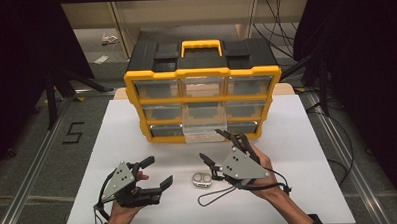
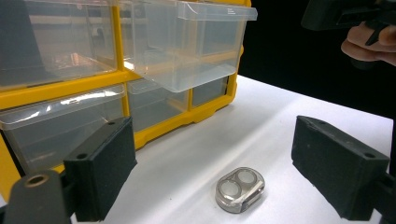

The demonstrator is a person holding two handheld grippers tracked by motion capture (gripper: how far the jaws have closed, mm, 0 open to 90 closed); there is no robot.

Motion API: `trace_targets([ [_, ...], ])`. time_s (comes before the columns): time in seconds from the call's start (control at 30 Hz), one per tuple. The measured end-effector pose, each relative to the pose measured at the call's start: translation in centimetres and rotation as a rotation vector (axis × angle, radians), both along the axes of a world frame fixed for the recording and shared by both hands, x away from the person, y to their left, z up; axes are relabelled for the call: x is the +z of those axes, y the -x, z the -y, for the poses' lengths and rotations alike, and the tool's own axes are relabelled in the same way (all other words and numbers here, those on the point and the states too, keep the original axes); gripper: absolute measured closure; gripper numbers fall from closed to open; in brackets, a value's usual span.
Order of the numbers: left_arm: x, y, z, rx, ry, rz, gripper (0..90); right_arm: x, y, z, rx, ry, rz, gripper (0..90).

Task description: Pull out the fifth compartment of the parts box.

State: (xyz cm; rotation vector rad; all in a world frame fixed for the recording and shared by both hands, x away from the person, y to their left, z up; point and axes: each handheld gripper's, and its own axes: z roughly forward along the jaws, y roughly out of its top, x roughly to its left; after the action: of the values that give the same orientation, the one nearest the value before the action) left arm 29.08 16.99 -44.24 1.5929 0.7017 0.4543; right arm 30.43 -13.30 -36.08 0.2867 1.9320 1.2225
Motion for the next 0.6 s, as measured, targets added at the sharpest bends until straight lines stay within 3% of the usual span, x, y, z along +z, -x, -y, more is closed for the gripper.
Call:
trace_targets([
  [0.13,0.0,0.0,0.0,0.0,0.0,0.001,13.3,0.2,0.0,0.2,0.014,-0.039,-0.04,27.7],
  [0.37,0.0,0.0,0.0,-0.001,-0.001,0.001,13.4,0.7,-0.2,0.8,0.07,-0.121,-0.148,25.8],
  [0.6,0.0,0.0,0.0,-0.001,0.0,0.002,13.3,0.6,-0.5,1.1,0.109,-0.157,-0.236,24.1],
])
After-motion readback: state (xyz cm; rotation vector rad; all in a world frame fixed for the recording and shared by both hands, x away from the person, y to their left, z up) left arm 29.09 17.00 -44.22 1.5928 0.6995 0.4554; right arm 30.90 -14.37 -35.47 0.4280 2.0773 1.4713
